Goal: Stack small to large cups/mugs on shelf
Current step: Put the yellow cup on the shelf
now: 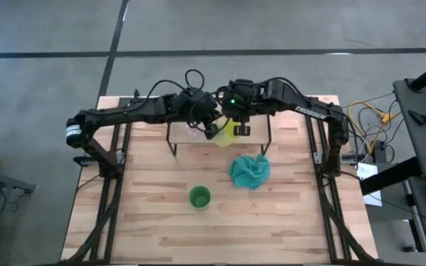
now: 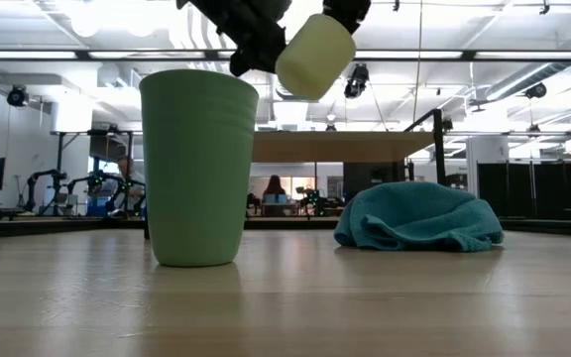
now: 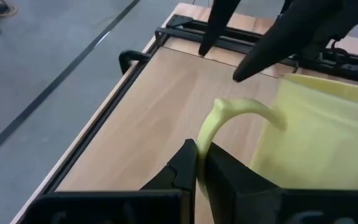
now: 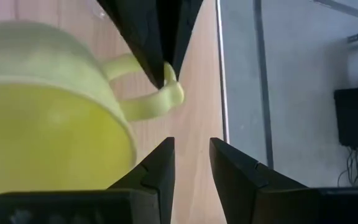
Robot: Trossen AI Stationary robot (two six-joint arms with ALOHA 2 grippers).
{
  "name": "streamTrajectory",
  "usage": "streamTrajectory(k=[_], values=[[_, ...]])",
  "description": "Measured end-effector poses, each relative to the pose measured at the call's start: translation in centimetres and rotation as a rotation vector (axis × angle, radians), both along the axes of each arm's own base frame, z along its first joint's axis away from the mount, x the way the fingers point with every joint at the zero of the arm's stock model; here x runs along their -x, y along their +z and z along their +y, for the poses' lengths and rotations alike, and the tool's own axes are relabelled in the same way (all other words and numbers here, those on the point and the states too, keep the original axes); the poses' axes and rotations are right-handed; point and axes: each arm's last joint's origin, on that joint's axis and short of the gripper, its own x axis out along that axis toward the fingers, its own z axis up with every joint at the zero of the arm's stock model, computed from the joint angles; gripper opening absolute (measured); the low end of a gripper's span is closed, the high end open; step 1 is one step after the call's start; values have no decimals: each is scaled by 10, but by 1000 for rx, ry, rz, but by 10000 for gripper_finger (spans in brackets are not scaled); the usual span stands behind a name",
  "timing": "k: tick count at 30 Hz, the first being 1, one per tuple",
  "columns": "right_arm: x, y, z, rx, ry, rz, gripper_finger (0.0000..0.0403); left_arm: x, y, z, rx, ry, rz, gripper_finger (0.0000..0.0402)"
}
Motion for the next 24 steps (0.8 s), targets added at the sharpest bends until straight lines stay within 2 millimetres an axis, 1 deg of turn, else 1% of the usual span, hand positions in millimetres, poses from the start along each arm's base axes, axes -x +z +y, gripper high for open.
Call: streamTrajectory(k=[9,13,16,21,24], values=[[2,-4,0,-11,4,41,86,3,0,11,-20,22,10,3],[3,-4,0,-19,-10,41,93,5,-2,18,-17,46,16,3],[3,-4,0,-28,-22,35,100,5,-4,19,-17,52,18,3],[3,-4,0,-37,-45,24,105,6,-15,20,-7,59,38,3],[3,-4,0,-37,-44,23,102,4,-21,21,-15,60,3,4]])
